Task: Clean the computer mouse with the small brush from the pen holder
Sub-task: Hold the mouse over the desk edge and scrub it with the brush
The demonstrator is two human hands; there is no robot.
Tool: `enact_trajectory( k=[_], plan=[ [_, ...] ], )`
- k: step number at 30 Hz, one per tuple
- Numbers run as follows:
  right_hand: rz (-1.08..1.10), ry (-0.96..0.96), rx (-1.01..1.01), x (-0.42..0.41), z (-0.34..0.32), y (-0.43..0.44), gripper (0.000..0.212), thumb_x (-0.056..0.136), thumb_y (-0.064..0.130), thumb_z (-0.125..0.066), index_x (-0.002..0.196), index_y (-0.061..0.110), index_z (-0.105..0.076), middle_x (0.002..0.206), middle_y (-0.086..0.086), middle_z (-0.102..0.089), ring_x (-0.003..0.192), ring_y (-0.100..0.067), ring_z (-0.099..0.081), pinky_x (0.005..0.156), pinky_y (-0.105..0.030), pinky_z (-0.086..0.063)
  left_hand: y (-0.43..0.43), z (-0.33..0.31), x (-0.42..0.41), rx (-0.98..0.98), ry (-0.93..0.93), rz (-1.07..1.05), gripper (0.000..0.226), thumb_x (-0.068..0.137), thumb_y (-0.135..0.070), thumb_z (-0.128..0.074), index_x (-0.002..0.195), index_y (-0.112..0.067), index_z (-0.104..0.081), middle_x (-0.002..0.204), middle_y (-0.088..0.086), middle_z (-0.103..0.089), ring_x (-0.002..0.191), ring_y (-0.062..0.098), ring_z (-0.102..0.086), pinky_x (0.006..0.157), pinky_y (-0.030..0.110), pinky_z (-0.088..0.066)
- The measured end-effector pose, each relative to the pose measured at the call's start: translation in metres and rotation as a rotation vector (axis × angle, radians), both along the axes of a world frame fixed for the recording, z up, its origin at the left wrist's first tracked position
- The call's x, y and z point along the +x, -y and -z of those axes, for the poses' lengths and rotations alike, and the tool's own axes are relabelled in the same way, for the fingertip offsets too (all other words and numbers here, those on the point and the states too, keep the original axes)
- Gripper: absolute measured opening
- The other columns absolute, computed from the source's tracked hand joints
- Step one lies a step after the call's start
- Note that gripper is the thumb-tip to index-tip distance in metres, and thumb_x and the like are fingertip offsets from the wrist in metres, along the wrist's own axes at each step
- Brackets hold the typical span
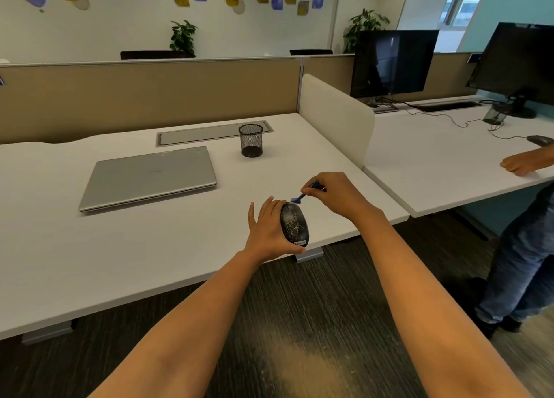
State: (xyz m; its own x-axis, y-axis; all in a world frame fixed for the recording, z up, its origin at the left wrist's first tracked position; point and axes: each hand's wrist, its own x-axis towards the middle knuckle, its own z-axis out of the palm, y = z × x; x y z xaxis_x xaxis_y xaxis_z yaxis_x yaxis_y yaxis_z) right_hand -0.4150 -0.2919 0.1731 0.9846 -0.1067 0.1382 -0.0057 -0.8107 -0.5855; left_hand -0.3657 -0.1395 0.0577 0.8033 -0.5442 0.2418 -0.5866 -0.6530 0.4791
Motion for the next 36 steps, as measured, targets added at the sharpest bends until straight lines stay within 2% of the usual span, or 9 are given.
enact_trajectory(
  k=[4, 7, 10, 13, 19, 24, 29, 33, 36],
  plan=[
    [-0.046, -0.068, -0.022, -0.007, 0.002, 0.002, 0.023, 0.089, 0.020, -0.059, 0.106, 0.007, -0.068, 0.109, -0.015, -0.068, 0.093, -0.018, -0.057, 0.078, -0.025, -0.042, -0.001, 0.003, -0.002, -0.004, 0.000, -0.013, 0.109, 0.049, -0.066, -0.064, 0.139, -0.020, -0.024, 0.148, -0.001, -0.028, 0.143, 0.016, -0.004, 0.112, 0.045, 0.018],
    [-0.100, -0.141, -0.089, -0.014, -0.003, 0.007, 0.022, 0.089, 0.020, -0.059, 0.105, 0.009, -0.069, 0.107, -0.014, -0.069, 0.092, -0.018, -0.059, 0.078, -0.027, -0.045, -0.002, 0.006, -0.003, 0.009, -0.001, -0.014, 0.110, 0.049, -0.067, -0.064, 0.140, -0.019, -0.023, 0.148, 0.000, -0.027, 0.143, 0.016, -0.004, 0.112, 0.045, 0.018],
    [-0.081, -0.090, -0.091, -0.017, -0.007, 0.010, 0.022, 0.089, 0.021, -0.059, 0.105, 0.009, -0.068, 0.106, -0.013, -0.069, 0.087, -0.015, -0.056, 0.074, -0.023, -0.042, -0.001, 0.007, -0.007, 0.007, -0.013, -0.003, 0.111, 0.049, -0.066, -0.065, 0.140, -0.019, -0.023, 0.148, 0.000, -0.027, 0.144, 0.016, -0.004, 0.112, 0.046, 0.017],
    [-0.034, -0.005, -0.046, -0.019, -0.008, 0.004, 0.023, 0.090, 0.020, -0.058, 0.107, 0.007, -0.067, 0.110, -0.014, -0.067, 0.092, -0.017, -0.057, 0.079, -0.023, -0.043, 0.004, 0.005, -0.012, 0.003, -0.012, 0.005, 0.111, 0.049, -0.067, -0.066, 0.140, -0.021, -0.022, 0.149, -0.001, -0.027, 0.144, 0.015, -0.004, 0.111, 0.046, 0.019],
    [-0.078, -0.073, -0.112, -0.022, -0.005, -0.005, 0.024, 0.090, 0.020, -0.057, 0.108, 0.006, -0.067, 0.113, -0.016, -0.066, 0.102, -0.025, -0.059, 0.081, -0.024, -0.042, 0.002, 0.002, -0.018, 0.000, -0.023, -0.008, 0.112, 0.051, -0.065, -0.072, 0.140, -0.020, -0.022, 0.149, 0.000, -0.026, 0.144, 0.015, -0.003, 0.110, 0.045, 0.020],
    [-0.131, -0.127, -0.194, -0.027, -0.018, -0.009, 0.023, 0.091, 0.018, -0.057, 0.108, 0.007, -0.067, 0.111, -0.015, -0.068, 0.087, -0.016, -0.054, 0.076, -0.026, -0.041, -0.004, 0.002, -0.026, 0.020, -0.016, -0.006, 0.108, 0.056, -0.061, -0.075, 0.141, -0.019, -0.021, 0.150, 0.000, -0.025, 0.144, 0.015, -0.002, 0.110, 0.045, 0.019],
    [-0.104, -0.053, -0.189, -0.031, -0.016, -0.027, 0.024, 0.091, 0.019, -0.057, 0.108, 0.007, -0.067, 0.113, -0.016, -0.067, 0.104, -0.026, -0.060, 0.083, -0.025, -0.042, -0.010, -0.001, -0.028, 0.011, -0.038, -0.009, 0.109, 0.054, -0.063, -0.073, 0.140, -0.021, -0.021, 0.149, -0.001, -0.026, 0.144, 0.014, -0.002, 0.111, 0.046, 0.019],
    [-0.122, -0.134, -0.248, -0.036, -0.014, -0.038, 0.025, 0.092, 0.020, -0.055, 0.110, 0.008, -0.067, 0.115, -0.016, -0.065, 0.106, -0.027, -0.059, 0.087, -0.031, -0.045, -0.021, -0.001, -0.030, 0.017, -0.025, -0.012, 0.109, 0.055, -0.062, -0.075, 0.140, -0.020, -0.022, 0.149, -0.002, -0.026, 0.143, 0.014, -0.002, 0.110, 0.044, 0.021],
    [-0.106, -0.113, -0.234, -0.041, -0.019, -0.045, 0.024, 0.092, 0.021, -0.055, 0.108, 0.008, -0.067, 0.113, -0.015, -0.066, 0.104, -0.027, -0.059, 0.085, -0.031, -0.045, -0.027, -0.001, -0.035, 0.014, -0.042, -0.002, 0.110, 0.054, -0.061, -0.076, 0.140, -0.020, -0.022, 0.149, -0.002, -0.026, 0.143, 0.013, -0.002, 0.110, 0.045, 0.020]
  ],
)
